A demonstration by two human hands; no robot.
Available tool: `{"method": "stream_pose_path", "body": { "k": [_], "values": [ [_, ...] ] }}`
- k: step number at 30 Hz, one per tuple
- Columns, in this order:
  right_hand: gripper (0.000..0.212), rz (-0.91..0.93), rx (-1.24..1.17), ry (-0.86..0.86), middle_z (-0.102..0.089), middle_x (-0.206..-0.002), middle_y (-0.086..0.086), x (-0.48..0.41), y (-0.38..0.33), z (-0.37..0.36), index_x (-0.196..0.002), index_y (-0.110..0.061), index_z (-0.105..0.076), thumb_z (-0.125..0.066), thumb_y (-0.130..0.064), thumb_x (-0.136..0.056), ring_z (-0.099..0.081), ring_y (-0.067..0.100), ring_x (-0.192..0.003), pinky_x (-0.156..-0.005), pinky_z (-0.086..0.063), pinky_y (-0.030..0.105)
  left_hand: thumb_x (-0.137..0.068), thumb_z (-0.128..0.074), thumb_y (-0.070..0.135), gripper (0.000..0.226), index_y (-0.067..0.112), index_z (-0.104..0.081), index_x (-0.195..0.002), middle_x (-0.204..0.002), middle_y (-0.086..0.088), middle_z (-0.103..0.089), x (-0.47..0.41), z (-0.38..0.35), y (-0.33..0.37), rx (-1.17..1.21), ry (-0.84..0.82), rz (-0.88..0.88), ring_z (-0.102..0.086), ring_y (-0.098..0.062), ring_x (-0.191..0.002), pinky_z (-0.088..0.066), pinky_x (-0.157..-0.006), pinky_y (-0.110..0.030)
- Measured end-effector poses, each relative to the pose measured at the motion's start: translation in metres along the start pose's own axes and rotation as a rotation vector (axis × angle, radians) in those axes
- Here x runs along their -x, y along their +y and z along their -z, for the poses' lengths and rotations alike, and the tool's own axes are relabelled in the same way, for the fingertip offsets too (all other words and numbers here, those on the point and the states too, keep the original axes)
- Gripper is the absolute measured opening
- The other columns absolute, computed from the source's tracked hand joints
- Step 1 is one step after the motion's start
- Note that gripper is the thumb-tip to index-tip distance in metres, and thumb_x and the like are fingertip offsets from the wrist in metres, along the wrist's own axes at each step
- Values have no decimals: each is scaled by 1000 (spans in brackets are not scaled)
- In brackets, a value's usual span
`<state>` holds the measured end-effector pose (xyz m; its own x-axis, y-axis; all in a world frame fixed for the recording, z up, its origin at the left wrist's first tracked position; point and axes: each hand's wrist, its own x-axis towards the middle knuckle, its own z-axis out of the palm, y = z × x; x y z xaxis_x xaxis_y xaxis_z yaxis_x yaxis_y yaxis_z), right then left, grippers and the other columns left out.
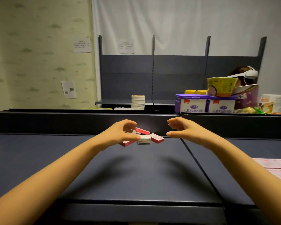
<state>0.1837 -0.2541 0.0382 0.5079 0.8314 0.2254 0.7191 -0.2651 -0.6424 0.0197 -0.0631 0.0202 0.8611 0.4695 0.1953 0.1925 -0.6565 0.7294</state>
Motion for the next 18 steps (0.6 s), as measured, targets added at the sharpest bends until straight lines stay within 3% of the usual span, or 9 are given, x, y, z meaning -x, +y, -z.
{"method": "stream_pose_path", "body": {
  "k": [8,13,15,18],
  "values": [
    [55,-117,-27,25,-48,-139,9,-56,13,-44,-134,-14,-41,-65,-22,-85,-48,22,-124,-98,-41,30,-78,-73,28,62,14,-45,-132,-133,-5,-54,-35,18,-62,-193,3,6,-52,-12,-109,-42,-85,-21],
    [59,-203,43,-12,-45,-140,11,-79,27,-58,-135,-11,-40,-66,-19,-83,-46,24,-125,-100,-40,32,-72,-74,39,63,15,-53,-126,-128,-4,-58,-63,14,-76,-426,5,5,-56,-17,-111,-47,-91,-29],
    [62,-229,84,-23,-45,-141,11,-87,33,-59,-135,-10,-39,-68,-20,-81,-46,25,-126,-102,-40,33,-72,-70,47,57,15,-58,-118,-120,-4,-62,-68,10,-77,-591,5,-9,-57,-20,-105,-48,-87,-33],
    [64,-274,140,-36,-44,-141,12,-97,37,-63,-135,-8,-38,-69,-20,-80,-46,26,-126,-101,-39,33,-77,-59,58,54,15,-62,-109,-112,-5,-63,-71,1,-81,-816,-23,-48,-51,-22,-105,-36,-79,-31]
  ]
}}
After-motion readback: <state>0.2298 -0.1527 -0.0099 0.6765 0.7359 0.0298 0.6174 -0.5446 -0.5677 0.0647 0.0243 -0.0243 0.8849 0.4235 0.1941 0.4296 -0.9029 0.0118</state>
